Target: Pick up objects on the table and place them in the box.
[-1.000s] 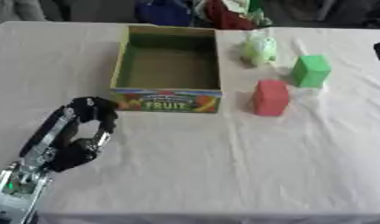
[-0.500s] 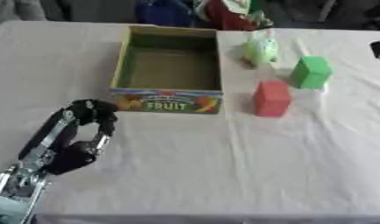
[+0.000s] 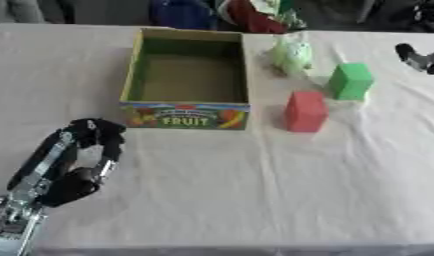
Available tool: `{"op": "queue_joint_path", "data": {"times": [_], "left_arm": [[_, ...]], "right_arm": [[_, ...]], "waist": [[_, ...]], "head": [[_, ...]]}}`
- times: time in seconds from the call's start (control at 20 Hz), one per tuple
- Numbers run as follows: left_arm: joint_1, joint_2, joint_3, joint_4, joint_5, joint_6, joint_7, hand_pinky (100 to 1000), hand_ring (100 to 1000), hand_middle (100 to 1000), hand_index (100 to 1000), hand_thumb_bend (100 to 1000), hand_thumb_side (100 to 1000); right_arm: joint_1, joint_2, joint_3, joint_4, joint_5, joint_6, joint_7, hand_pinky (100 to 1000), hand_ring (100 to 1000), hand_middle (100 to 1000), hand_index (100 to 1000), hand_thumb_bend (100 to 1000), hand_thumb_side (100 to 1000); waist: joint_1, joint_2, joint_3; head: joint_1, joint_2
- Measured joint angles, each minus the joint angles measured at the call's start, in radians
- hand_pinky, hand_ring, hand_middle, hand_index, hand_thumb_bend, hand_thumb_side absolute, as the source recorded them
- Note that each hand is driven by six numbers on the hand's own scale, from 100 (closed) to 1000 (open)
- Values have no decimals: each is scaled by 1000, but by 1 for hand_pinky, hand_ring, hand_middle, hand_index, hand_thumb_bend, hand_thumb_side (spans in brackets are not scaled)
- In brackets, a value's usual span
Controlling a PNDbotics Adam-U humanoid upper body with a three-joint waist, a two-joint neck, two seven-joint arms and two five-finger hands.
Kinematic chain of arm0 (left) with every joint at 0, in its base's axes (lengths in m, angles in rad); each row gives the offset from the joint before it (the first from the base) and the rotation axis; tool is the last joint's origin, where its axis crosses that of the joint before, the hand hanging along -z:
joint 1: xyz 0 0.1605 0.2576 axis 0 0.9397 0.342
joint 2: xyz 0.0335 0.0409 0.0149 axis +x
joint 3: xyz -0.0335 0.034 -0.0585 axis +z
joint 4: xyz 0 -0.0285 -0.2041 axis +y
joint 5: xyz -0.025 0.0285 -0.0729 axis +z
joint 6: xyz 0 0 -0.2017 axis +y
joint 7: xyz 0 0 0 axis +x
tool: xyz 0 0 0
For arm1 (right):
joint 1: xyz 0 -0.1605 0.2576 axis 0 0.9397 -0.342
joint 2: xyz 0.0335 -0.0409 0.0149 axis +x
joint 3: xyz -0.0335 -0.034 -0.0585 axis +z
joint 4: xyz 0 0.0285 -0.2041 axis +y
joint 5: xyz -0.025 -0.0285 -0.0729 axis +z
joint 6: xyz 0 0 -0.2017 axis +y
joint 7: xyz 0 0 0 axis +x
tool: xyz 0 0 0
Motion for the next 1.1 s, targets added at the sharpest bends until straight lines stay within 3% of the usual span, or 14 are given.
{"op": "queue_joint_path", "data": {"times": [0.6,0.75,0.8,1.0,1.1], "left_arm": [[-8,0,-12,0,0,-3,-13,582,529,545,736,100,413],[-8,0,-12,-1,1,-4,-15,582,529,545,736,100,413],[-8,0,-12,-1,1,-5,-15,582,529,545,736,100,413],[-8,1,-13,-1,1,-5,-18,583,529,546,737,100,413],[-9,1,-14,-1,1,-5,-19,583,529,546,737,100,412]], "right_arm": [[-33,37,-13,75,186,-34,-34,863,957,910,927,105,863],[-38,39,-20,103,240,-44,-44,878,981,930,940,236,984],[-41,41,-22,110,260,-48,-48,878,981,930,940,236,984],[-42,45,-24,128,344,-64,-64,904,1000,962,961,460,1000],[-42,45,-24,129,394,-73,-73,908,1000,969,967,461,1000]], "waist": [[1,10,28],[1,10,34],[1,11,36],[1,11,40],[0,11,41]], "head": [[-34,6],[-39,9],[-41,9],[-47,9],[-49,9]]}}
